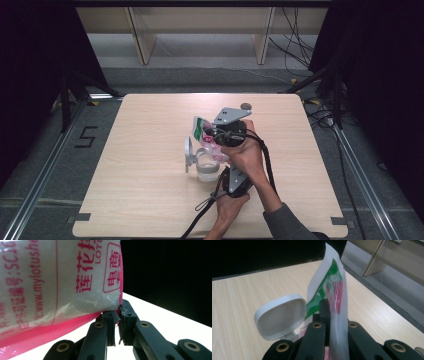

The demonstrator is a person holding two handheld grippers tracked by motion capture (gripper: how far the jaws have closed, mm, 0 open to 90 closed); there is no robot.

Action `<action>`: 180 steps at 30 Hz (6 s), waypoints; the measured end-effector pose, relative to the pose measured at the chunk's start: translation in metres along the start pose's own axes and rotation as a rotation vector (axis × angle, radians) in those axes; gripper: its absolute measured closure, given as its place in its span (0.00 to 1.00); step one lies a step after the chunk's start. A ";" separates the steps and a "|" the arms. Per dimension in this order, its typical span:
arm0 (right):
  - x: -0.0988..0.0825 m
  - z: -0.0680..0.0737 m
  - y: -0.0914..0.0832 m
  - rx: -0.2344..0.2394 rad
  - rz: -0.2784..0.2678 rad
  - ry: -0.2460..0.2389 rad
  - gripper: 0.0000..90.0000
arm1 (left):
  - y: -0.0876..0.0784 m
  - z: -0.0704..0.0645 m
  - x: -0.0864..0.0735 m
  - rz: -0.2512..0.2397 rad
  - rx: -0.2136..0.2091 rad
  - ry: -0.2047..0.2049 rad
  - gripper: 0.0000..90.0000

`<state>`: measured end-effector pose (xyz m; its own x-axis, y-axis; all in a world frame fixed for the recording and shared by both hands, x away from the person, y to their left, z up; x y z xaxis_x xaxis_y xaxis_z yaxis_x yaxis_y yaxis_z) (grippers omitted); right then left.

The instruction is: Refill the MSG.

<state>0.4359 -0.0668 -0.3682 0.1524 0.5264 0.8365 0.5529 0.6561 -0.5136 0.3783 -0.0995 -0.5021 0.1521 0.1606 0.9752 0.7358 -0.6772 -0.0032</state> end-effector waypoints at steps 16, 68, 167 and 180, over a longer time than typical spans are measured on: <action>-0.001 -0.006 0.001 0.031 -0.011 0.010 1.00 | 0.001 -0.001 0.000 0.007 -0.013 0.005 0.93; 0.004 -0.003 0.000 0.014 -0.028 -0.004 1.00 | -0.001 0.001 0.004 0.006 -0.019 -0.003 0.93; 0.008 0.000 -0.001 0.027 -0.037 -0.027 1.00 | 0.000 0.004 0.009 0.000 -0.020 -0.007 0.93; 0.009 0.001 -0.003 0.041 -0.035 -0.021 1.00 | 0.001 0.003 0.010 -0.005 -0.021 -0.008 0.93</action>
<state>0.4350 -0.0636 -0.3593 0.1159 0.5136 0.8502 0.5234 0.6958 -0.4918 0.3830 -0.0967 -0.4927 0.1541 0.1698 0.9734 0.7224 -0.6915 0.0062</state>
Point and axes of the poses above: each handheld gripper's, and its own axes: y roughly forward along the jaws, x roughly out of its top, z roughly to its left, the point moved 4 cm from there along y, roughly forward along the jaws, and after that the axes turned 3 degrees about -y, right-handed, at the moved point
